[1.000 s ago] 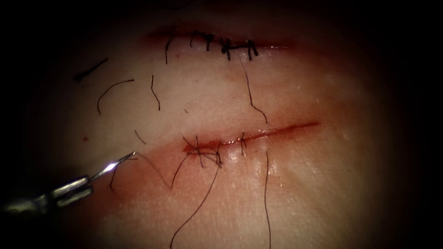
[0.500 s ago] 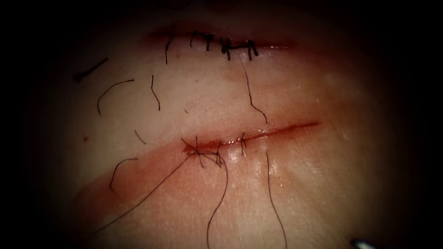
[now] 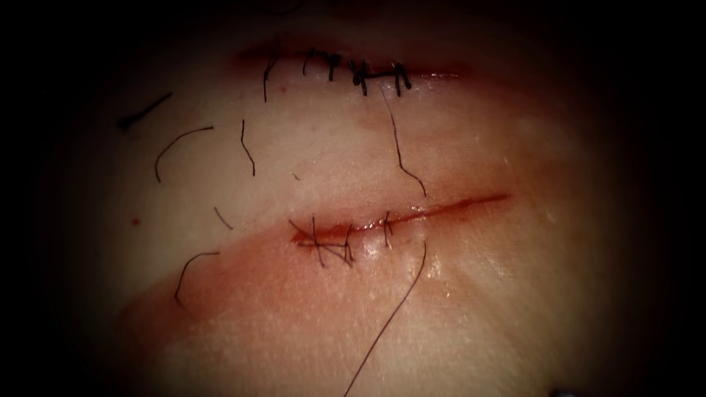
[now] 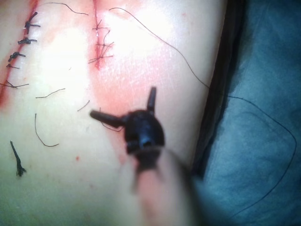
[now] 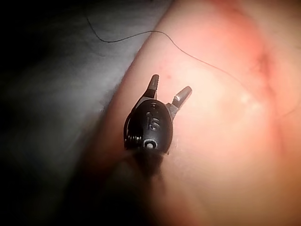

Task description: Wound Closure

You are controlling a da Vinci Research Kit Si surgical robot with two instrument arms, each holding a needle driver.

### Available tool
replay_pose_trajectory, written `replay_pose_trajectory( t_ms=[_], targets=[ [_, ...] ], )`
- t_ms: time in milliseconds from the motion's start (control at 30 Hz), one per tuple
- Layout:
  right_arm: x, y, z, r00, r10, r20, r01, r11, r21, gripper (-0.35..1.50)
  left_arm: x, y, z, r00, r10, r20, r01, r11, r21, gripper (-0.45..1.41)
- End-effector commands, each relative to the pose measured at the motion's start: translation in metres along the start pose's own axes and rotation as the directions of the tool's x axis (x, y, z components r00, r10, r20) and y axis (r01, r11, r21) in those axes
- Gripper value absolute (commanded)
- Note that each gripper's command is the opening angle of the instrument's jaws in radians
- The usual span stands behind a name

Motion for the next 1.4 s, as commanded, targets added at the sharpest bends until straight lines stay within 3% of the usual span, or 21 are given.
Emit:
replay_pose_trajectory(
  t_ms=[33,167,333,567,767,800,900,1033,1167,1400],
  targets=[
    [-0.0004,-0.0010,0.0006,1.000,0.004,-0.001,-0.004,1.000,0.004,1.48,-0.0002,0.0004,0.0003,1.000,-0.011,-0.009,0.011,1.000,-0.021,1.33],
    [-0.0004,-0.0010,0.0009,1.000,0.005,0.000,-0.005,1.000,0.001,1.48,0.0006,-0.0002,-0.0005,1.000,-0.017,-0.018,0.016,0.999,-0.049,1.33],
    [-0.0004,-0.0011,0.0014,1.000,0.011,0.000,-0.011,1.000,-0.006,1.48,0.0012,0.0009,0.0011,1.000,-0.008,-0.006,0.007,0.996,-0.088,1.30],
    [-0.0005,-0.0011,0.0020,1.000,0.010,0.012,-0.010,1.000,0.001,1.48,0.0032,0.0057,0.0097,0.999,-0.008,-0.046,0.000,0.986,-0.169,1.16],
    [-0.0007,-0.0009,0.0021,1.000,0.010,0.018,-0.010,1.000,0.003,1.48,0.0036,0.0090,0.0184,0.997,-0.059,-0.059,0.046,0.978,-0.204,1.21],
    [-0.0007,-0.0009,0.0022,1.000,0.011,0.018,-0.011,1.000,0.002,1.48,0.0033,0.0098,0.0211,0.996,-0.053,-0.076,0.036,0.975,-0.217,1.21],
    [-0.0003,-0.0003,0.0023,1.000,0.017,0.020,-0.017,1.000,0.003,1.48,0.0023,0.0107,0.0252,0.992,-0.063,-0.107,0.033,0.965,-0.261,1.16],
    [0.0002,0.0013,0.0026,0.999,0.033,0.033,-0.032,0.999,-0.003,1.48,0.0009,0.0113,0.0284,0.988,-0.109,-0.114,0.071,0.952,-0.298,1.16],
    [0.0002,0.0037,0.0040,0.997,0.054,0.049,-0.053,0.998,-0.019,1.43,-0.0022,0.0122,0.0310,0.976,-0.220,-0.008,0.206,0.924,-0.322,1.01],
    [0.0003,0.0090,0.0064,0.992,0.099,0.072,-0.096,0.995,-0.039,1.43,-0.0075,0.0135,0.0329,0.965,-0.245,0.094,0.262,0.917,-0.301,0.96]
  ],
)
